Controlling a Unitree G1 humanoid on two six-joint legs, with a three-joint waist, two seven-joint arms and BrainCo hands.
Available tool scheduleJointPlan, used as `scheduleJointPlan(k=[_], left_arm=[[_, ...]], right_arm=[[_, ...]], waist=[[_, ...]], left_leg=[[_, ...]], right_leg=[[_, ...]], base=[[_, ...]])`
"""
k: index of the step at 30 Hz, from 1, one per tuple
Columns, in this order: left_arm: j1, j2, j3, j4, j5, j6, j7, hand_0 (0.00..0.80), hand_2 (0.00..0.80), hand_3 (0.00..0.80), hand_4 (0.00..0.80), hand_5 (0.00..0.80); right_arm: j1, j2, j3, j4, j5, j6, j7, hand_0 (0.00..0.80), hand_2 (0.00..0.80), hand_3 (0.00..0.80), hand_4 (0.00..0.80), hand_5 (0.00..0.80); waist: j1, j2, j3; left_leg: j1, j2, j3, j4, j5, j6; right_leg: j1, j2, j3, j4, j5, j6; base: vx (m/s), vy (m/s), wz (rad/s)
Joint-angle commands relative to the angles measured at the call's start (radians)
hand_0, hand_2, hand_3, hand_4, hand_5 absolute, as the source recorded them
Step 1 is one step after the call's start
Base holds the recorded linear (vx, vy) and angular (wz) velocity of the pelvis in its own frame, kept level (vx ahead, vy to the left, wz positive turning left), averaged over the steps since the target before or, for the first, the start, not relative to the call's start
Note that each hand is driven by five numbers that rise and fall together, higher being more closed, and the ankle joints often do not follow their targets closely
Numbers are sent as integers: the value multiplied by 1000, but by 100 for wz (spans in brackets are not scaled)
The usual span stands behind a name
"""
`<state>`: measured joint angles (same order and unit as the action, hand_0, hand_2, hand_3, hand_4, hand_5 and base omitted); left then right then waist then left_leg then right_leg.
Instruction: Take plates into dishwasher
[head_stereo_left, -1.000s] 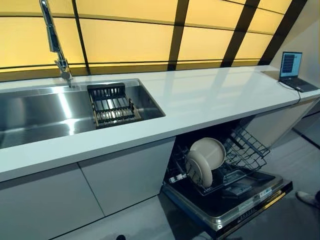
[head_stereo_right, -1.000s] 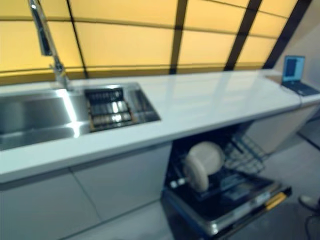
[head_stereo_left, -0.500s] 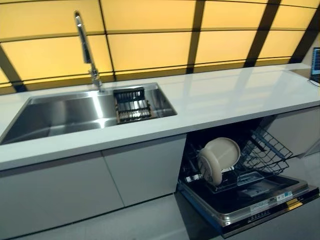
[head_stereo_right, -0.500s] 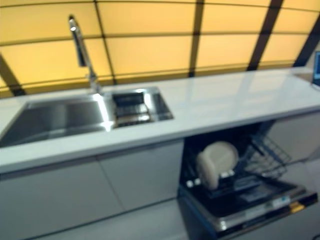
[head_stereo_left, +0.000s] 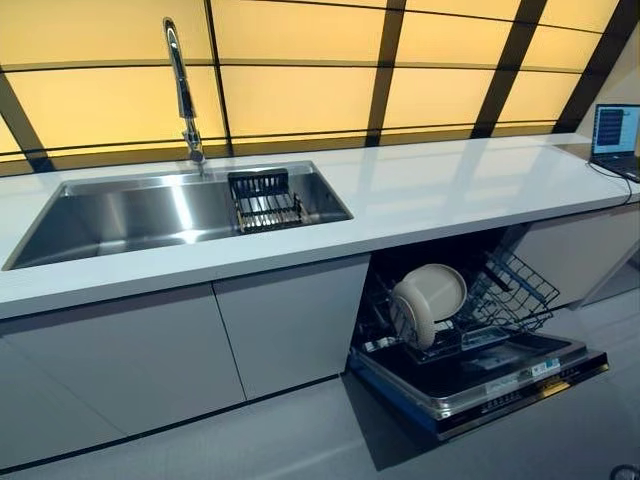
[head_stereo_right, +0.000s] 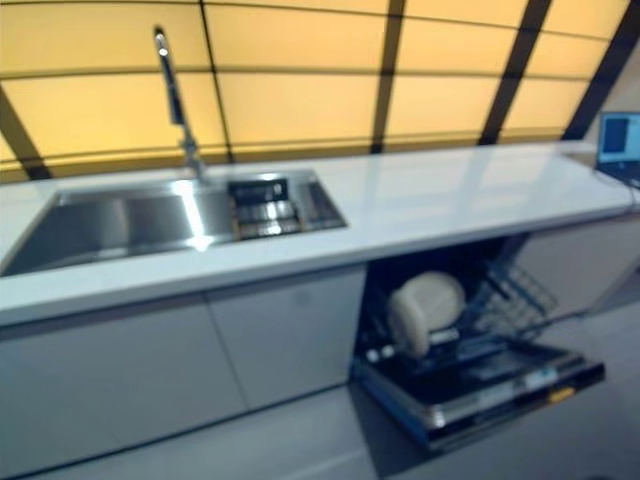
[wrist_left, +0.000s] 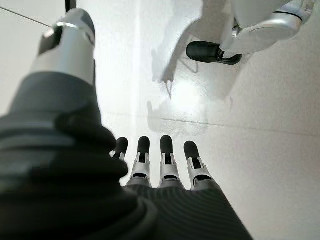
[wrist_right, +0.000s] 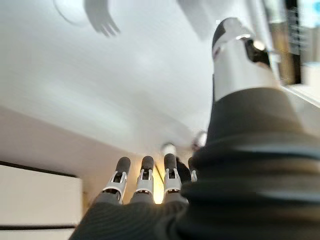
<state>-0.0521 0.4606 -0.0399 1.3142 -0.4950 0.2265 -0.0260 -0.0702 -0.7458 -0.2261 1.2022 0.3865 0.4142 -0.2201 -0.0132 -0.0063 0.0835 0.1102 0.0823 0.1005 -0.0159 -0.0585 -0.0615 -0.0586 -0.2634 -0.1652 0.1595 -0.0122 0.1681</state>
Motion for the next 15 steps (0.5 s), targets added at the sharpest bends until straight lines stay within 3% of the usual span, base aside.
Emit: scheduleJointPlan(k=[1, 3, 4, 6, 8, 11, 15], left_arm=[[-40, 76, 62, 15, -39, 44, -14, 0, 0, 0, 0, 0], [-59, 83, 63, 0, -60, 49, -4, 0, 0, 0, 0, 0], [-66, 73, 75, -23, -70, 43, 15, 0, 0, 0, 0, 0], [-64, 63, 74, -36, -97, 41, 33, 0, 0, 0, 0, 0], [-50, 47, 84, -57, -112, 43, 36, 0, 0, 0, 0, 0], [-51, -1, 83, -49, -139, 19, 56, 0, 0, 0, 0, 0], [-28, -36, 91, -40, -153, 4, 65, 0, 0, 0, 0, 0]], right_arm=[[-32, 33, 7, 32, 120, -64, -8, 0, 0, 0, 0, 0], [-42, 58, 16, 32, 155, -65, -9, 0, 0, 0, 0, 0], [-48, 87, 31, 29, 198, -81, -20, 0, 0, 0, 0, 0], [-37, 114, 24, 14, 205, -91, -22, 0, 0, 0, 0, 0], [-13, 146, 12, 3, 254, -122, -28, 0, 0, 0, 0, 0], [-16, 155, -7, 22, 330, -171, 26, 0, 0, 0, 0, 0], [-10, 178, -25, 5, 441, -210, 97, 0, 0, 0, 0, 0]], waist=[[-3, -53, 19], [1, -57, 36], [15, -62, 46], [12, -57, 46], [12, -43, 39], [15, -18, 35], [16, 3, 31]], left_leg=[[-28, 28, -34, 100, -59, 0], [-60, 75, -45, 133, -61, -15], [-91, 112, -35, 160, -50, -29], [-94, 131, -36, 141, -29, -38], [-77, 158, -21, 65, 37, -60], [-83, 159, -16, -49, 125, -87], [-109, 155, -35, -71, 153, -105]], right_leg=[[-38, -100, 95, -153, 301, 69], [-51, -101, 98, -138, 275, 74], [-37, -92, 59, -123, 229, 80], [-31, -74, 51, -109, 197, 82], [-21, -53, 25, -102, 161, 80], [22, -18, -11, -163, 137, 77], [54, 4, -35, -176, 111, 64]], base=[[-98, -578, -4], [-196, -427, 16], [-222, -410, 45], [-152, -266, 35], [-136, -174, 20], [-92, -107, 22], [-33, -98, 5]])
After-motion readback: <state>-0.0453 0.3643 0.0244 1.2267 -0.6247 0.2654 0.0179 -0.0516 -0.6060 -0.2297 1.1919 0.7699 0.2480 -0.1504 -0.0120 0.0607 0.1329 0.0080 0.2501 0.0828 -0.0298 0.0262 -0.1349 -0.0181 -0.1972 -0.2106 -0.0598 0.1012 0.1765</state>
